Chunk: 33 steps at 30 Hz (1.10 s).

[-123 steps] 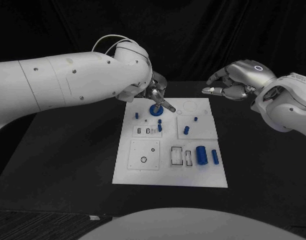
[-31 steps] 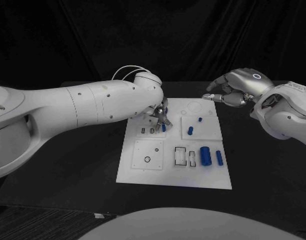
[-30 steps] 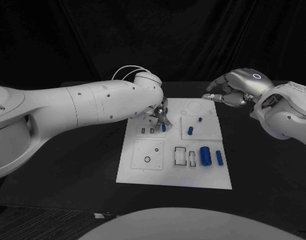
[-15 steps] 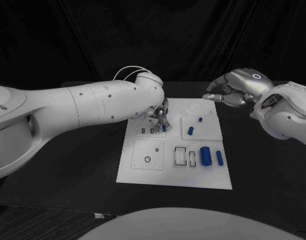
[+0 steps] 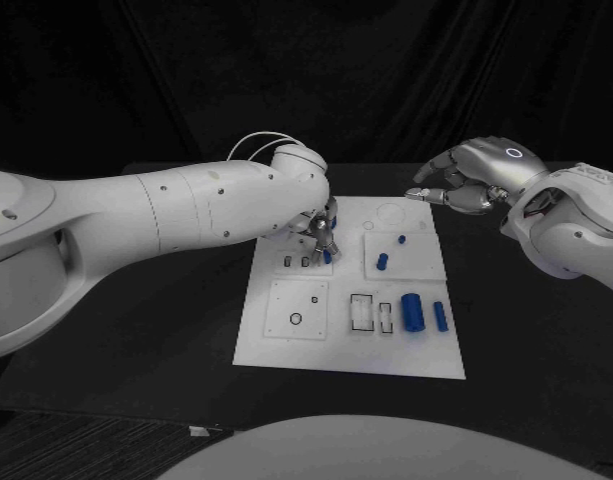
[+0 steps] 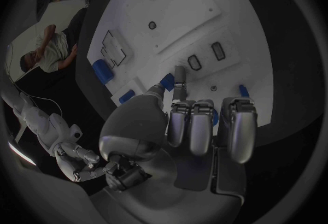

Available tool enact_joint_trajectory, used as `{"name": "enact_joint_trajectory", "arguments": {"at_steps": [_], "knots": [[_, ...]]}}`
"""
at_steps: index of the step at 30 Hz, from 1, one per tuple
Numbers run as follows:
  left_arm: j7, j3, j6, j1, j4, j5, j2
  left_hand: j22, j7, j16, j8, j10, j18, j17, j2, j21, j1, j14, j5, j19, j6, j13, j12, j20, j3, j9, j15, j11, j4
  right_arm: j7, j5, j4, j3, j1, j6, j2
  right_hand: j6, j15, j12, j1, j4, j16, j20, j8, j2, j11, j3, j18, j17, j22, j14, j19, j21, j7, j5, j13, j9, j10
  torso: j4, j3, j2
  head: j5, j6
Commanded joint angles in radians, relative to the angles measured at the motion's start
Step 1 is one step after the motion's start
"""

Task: Assemble the parts on the task board

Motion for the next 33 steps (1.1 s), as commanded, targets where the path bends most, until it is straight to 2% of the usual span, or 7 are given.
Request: {"name": "enact_joint_trajectory", "arguments": {"at_steps": [1,10,17,29,33], "knots": [[0.015,0.001,0.012,-0.002,-0.001,0.005,0.003,0.174,0.0,0.003,-0.005,0.106,-0.005,0.263,-0.002,-0.003,0.009,0.102,0.006,0.026,-0.007,0.263,0.003,-0.005,0.01,0.002,-0.004,0.0,-0.003,-0.006,-0.003,-0.001,0.001,-0.002,0.007,0.0,-0.004,0.007,0.003,0.009,-0.002,0.003,0.008,-0.003,0.002,0.008,-0.004,0.016,0.263,0.231,0.106,0.055,-0.006,0.0,0.006,0.263,-0.001,0.106,0.0004,0.0001,0.0,0.001,0.0],[0.019,0.001,0.024,-0.003,-0.004,0.005,0.005,0.178,-0.001,0.003,-0.01,0.106,-0.006,0.263,-0.006,-0.002,0.015,0.102,0.015,0.03,-0.005,0.263,0.003,-0.003,0.035,0.007,-0.003,0.001,-0.014,-0.006,-0.003,-0.003,0.001,-0.002,0.012,0.003,-0.004,0.007,0.003,0.009,-0.002,0.003,0.008,-0.003,0.002,0.009,-0.004,0.018,0.263,0.229,0.106,0.052,-0.012,0.0,0.006,0.263,-0.001,0.106,-0.0003,-0.0001,0.0,-0.001,0.0],[0.024,0.001,0.025,-0.003,-0.004,0.005,0.006,0.181,-0.005,0.003,-0.015,0.106,-0.006,0.263,-0.021,-0.002,0.032,0.102,0.025,0.032,0.003,0.263,0.003,-0.003,0.078,0.017,-0.004,-0.001,-0.044,-0.007,-0.003,-0.004,0.001,-0.002,0.014,0.004,-0.003,0.007,0.003,0.01,-0.001,0.003,0.008,-0.003,0.003,0.009,-0.004,0.019,0.263,0.229,0.106,0.051,-0.014,0.001,0.006,0.263,-0.001,0.106,0.0,0.0003,0.0,-0.001,0.0],[0.027,0.001,0.03,-0.004,-0.005,0.005,0.003,0.183,-0.008,0.003,-0.016,0.106,-0.007,0.263,-0.032,-0.001,0.038,0.102,0.023,0.034,0.008,0.263,0.003,-0.004,0.105,0.025,-0.006,-0.003,-0.06,-0.008,-0.003,-0.004,0.001,-0.002,0.016,0.003,-0.003,0.007,0.003,0.01,-0.001,0.003,0.008,-0.003,0.003,0.009,-0.004,0.019,0.263,0.228,0.106,0.05,-0.016,0.001,0.006,0.263,-0.001,0.106,0.0001,-0.0001,0.0,0.002,0.0],[0.027,0.001,0.03,-0.004,-0.005,0.005,0.002,0.186,-0.014,0.003,-0.005,0.106,-0.007,0.263,-0.043,0.0,0.037,0.102,0.022,0.037,0.027,0.263,0.003,-0.006,0.127,0.042,-0.009,-0.008,-0.073,-0.009,-0.003,-0.005,0.001,-0.002,0.018,0.004,-0.003,0.008,0.003,0.011,-0.002,0.003,0.008,-0.003,0.003,0.009,-0.005,0.019,0.263,0.228,0.106,0.05,-0.016,0.001,0.007,0.263,-0.001,0.106,0.0003,0.0,0.0,0.001,0.0]]}}
